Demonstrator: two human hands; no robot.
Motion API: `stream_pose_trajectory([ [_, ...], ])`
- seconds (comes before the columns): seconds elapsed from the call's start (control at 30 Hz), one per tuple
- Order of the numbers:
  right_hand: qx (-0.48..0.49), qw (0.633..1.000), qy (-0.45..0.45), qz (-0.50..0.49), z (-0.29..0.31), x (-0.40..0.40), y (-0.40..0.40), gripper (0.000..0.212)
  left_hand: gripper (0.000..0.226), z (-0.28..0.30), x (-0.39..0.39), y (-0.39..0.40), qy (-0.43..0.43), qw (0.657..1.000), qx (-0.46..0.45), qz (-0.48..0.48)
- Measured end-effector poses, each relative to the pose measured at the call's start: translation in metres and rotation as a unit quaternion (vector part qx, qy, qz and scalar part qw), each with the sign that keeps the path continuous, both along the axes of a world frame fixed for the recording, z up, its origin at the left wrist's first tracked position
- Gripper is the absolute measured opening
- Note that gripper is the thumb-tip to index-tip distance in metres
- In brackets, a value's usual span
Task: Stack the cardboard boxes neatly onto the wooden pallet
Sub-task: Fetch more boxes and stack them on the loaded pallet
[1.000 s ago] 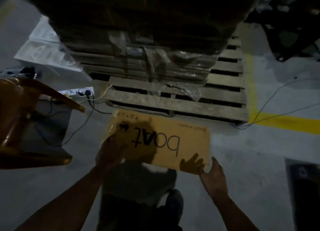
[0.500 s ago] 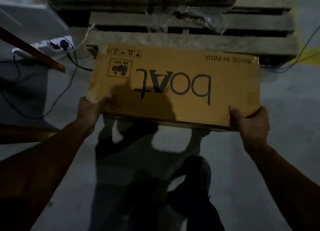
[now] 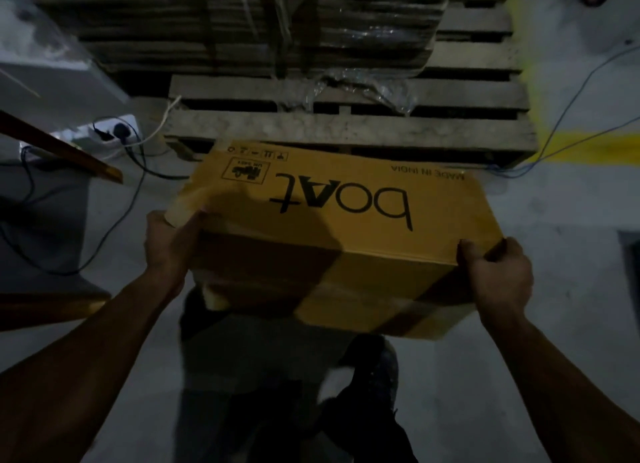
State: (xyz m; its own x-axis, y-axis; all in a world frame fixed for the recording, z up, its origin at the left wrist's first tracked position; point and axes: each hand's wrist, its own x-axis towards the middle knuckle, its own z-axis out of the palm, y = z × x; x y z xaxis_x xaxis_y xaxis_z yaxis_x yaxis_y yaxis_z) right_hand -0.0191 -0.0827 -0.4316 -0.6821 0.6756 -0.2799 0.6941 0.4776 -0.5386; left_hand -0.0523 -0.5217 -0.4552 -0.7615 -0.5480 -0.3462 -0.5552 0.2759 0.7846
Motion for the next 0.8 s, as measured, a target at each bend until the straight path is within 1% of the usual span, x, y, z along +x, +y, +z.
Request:
stream_pose_trajectory([
  [0.07,0.031,0.999,-0.023,0.002,0.009,-0.009,0.013,0.05,0.099,0.007,-0.012,0.004,0.001,1.0,-0.019,-0.016],
  [0.1,0.045,0.998,-0.037,0.002,0.013,-0.015,0.019,0.05,0.106,0.008,-0.019,0.006,-0.008,0.999,-0.033,-0.022],
  [0.13,0.055,0.997,-0.045,0.004,0.016,-0.021,0.024,0.055,0.108,0.01,-0.027,0.009,-0.018,0.998,-0.055,-0.025],
  [0.2,0.066,0.997,-0.046,0.006,0.018,-0.039,0.034,0.068,0.097,0.01,-0.044,0.023,-0.045,0.995,-0.091,-0.019],
  [0.23,0.065,0.997,-0.049,0.003,0.016,-0.049,0.036,0.068,0.092,0.009,-0.05,0.032,-0.055,0.994,-0.09,-0.019],
  [0.27,0.059,0.997,-0.051,-0.004,0.01,-0.058,0.039,0.064,0.093,0.001,-0.055,0.04,-0.066,0.994,-0.077,-0.029],
  [0.33,0.043,0.998,-0.055,0.002,-0.005,-0.073,0.046,0.061,0.106,-0.014,-0.061,0.052,-0.088,0.992,-0.049,-0.073],
  [0.37,0.042,0.997,-0.059,0.021,-0.013,-0.077,0.048,0.062,0.105,-0.023,-0.062,0.054,-0.106,0.988,-0.048,-0.105],
  [0.47,0.06,0.991,-0.064,0.099,-0.043,-0.076,0.053,0.07,0.082,-0.049,-0.065,0.062,-0.166,0.96,-0.086,-0.21],
  [0.53,0.054,0.983,-0.105,0.138,-0.063,-0.067,0.05,0.072,0.079,-0.066,-0.068,0.07,-0.192,0.938,-0.118,-0.263],
  [0.57,0.056,0.977,-0.122,0.164,-0.07,-0.058,0.048,0.068,0.077,-0.069,-0.067,0.076,-0.208,0.931,-0.124,-0.273],
  [0.63,0.087,0.957,-0.146,0.235,-0.082,-0.038,0.043,0.058,0.07,-0.074,-0.064,0.084,-0.227,0.934,-0.114,-0.251],
  [0.67,0.106,0.947,-0.161,0.258,-0.085,-0.03,0.042,0.057,0.066,-0.075,-0.065,0.088,-0.225,0.932,-0.126,-0.256],
  [0.7,0.107,0.942,-0.172,0.266,-0.083,-0.025,0.039,0.057,0.063,-0.069,-0.064,0.096,-0.238,0.924,-0.133,-0.27],
  [0.73,0.104,0.943,-0.174,0.265,-0.081,-0.021,0.036,0.058,0.058,-0.066,-0.062,0.102,-0.229,0.909,-0.157,-0.312],
  [0.8,0.069,0.95,-0.186,0.242,-0.071,-0.013,0.026,0.062,0.047,-0.05,-0.066,0.123,-0.226,0.894,-0.161,-0.351],
])
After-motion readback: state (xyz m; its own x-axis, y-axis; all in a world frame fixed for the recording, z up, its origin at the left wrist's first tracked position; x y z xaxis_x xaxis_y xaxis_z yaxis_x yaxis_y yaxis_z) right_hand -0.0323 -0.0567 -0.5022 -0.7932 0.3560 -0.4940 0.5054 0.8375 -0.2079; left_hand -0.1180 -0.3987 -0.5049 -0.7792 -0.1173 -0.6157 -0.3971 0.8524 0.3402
